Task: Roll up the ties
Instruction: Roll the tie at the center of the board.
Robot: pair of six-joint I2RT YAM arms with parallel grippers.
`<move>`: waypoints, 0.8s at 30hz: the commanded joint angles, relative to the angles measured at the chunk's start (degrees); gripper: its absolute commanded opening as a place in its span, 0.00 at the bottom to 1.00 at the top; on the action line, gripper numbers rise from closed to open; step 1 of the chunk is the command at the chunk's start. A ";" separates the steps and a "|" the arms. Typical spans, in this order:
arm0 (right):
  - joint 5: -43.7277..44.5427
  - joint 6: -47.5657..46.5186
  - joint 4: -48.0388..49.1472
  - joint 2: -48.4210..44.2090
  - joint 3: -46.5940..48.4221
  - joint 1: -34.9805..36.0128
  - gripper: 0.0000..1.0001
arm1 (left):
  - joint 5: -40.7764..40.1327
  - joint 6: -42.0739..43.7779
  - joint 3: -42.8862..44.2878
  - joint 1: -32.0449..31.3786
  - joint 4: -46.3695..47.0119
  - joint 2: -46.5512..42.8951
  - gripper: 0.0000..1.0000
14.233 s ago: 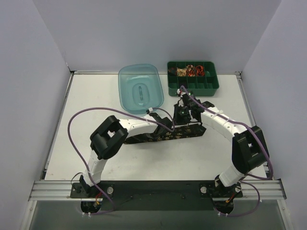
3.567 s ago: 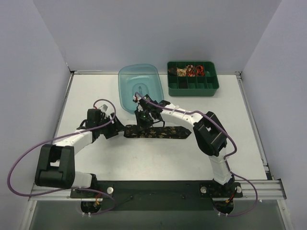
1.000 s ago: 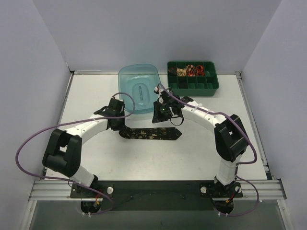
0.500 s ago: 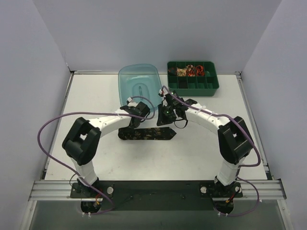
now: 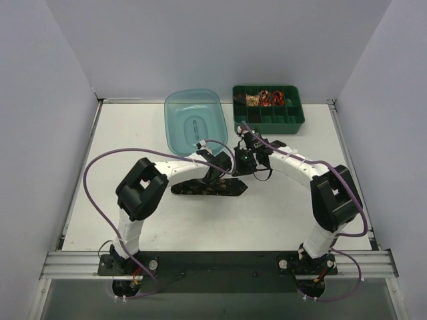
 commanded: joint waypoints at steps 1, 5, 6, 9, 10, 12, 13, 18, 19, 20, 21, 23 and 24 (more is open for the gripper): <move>1.35 0.84 -0.91 -3.58 -1.49 -1.32 0.03 | -2.84 -2.53 4.80 -1.99 -3.76 4.12 0.00; 1.61 1.01 -0.99 -3.93 -2.54 -1.94 0.03 | -3.72 -4.73 7.27 -3.58 -6.14 7.99 0.00; 1.70 1.10 -0.99 -4.02 -2.63 -2.20 0.03 | -3.64 -4.91 7.53 -4.19 -6.05 8.35 0.00; 2.84 1.80 -1.96 -4.02 -3.07 -2.91 0.03 | -2.94 -5.00 8.06 -4.90 -5.09 9.40 0.00; 3.10 1.89 -2.22 -3.93 -3.16 -3.52 0.03 | -2.24 -4.91 8.06 -5.25 -4.48 9.49 0.00; 3.89 2.59 -2.84 -4.19 -3.51 -4.13 0.03 | -1.18 -4.39 7.45 -5.60 -2.37 9.58 0.00; 3.89 2.59 -2.93 -4.37 -3.77 -4.75 0.03 | -0.04 -4.29 7.19 -5.60 -0.88 9.58 0.00; 4.77 3.03 -2.93 -5.60 -4.74 -6.25 0.03 | 4.18 -3.68 3.85 -5.69 4.75 8.70 0.00; 4.86 3.03 -3.01 -5.86 -4.74 -6.42 0.03 | 4.62 -4.20 3.24 -5.78 5.98 8.53 0.00; 5.03 3.03 -3.02 -5.95 -4.74 -6.68 0.03 | 5.32 -4.21 2.53 -5.69 6.86 8.00 0.00; 5.04 2.95 -2.93 -6.04 -4.92 -6.86 0.03 | 6.11 -4.47 1.48 -5.69 7.48 7.74 0.00; 5.21 2.95 -2.93 -6.04 -4.83 -7.13 0.03 | 7.35 -4.38 0.33 -5.69 10.20 6.86 0.00; 5.21 2.77 -2.93 -5.95 -4.83 -7.30 0.03 | 8.48 -4.64 -0.02 -5.78 10.82 6.77 0.01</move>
